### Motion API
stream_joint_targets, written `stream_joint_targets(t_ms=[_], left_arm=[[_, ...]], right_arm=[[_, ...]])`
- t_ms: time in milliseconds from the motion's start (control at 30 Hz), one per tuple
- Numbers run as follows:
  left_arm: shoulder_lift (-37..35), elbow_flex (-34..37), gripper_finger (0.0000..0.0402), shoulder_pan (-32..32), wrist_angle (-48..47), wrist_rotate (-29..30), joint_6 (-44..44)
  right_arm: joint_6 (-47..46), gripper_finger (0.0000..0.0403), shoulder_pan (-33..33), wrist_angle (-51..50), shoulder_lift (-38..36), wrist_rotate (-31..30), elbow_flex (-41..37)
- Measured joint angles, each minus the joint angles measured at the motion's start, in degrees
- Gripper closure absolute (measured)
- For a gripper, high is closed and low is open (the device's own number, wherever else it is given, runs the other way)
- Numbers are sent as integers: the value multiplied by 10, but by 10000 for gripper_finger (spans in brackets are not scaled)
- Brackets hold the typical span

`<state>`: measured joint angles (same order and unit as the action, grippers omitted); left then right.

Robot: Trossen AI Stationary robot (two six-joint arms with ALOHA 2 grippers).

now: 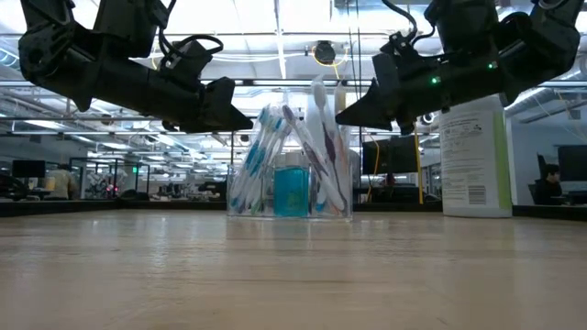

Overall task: Pick & Place toothbrushing station
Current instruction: Put the orange toothbrush into the right section of the transparent organizer, then return to Home Position

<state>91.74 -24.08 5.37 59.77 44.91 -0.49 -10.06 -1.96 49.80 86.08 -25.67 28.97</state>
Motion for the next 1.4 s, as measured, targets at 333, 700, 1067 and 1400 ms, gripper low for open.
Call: stream_joint_targets(t_ms=[333,700,1067,1400], left_arm=[[0,0,204,1,0,0,-32],[-16,0,204,46,4,13,8],[-212,0,238,126,-140,21,46],[-496,0,393,173,-464,-34,75]], right_arm=[[44,355,-6,-8,-2,4,-1],[53,284,-14,-50,-69,2,-1],[97,288,-90,-325,-310,4,-1],[131,289,-131,-472,-521,35,-10]])
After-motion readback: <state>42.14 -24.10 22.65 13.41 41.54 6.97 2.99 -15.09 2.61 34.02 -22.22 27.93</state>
